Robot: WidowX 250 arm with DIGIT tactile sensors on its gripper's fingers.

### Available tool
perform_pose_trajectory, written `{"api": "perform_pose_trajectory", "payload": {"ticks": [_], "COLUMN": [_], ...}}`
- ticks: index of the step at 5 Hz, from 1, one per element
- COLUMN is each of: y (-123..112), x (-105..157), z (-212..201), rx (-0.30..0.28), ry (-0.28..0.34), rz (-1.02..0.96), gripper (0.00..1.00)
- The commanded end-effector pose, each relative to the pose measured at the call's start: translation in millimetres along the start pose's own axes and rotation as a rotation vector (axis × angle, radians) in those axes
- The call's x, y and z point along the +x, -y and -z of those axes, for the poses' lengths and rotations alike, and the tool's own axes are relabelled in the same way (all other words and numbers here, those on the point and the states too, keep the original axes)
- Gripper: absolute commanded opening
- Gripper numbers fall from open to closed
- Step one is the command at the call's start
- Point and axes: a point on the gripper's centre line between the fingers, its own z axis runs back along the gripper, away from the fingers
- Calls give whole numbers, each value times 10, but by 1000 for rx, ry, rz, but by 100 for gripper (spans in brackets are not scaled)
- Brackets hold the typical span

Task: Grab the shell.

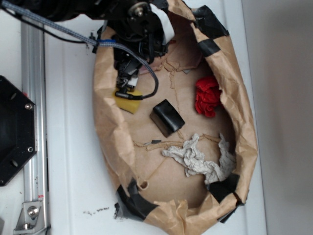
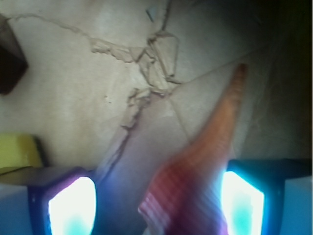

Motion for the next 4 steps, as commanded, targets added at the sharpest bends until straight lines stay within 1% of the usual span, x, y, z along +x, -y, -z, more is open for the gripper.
{"api": "perform_pose_trajectory", "payload": {"ticks": [1,2,3,4], "y": [17,24,27,38], "x": [9,-9,-18,-64], "z": [79,108,30,-177], "rx": [10,12,13,123], "ry": [-4,-15,-14,24], "rz": [-38,-37,-52,-259], "gripper": [0,0,0,0]}}
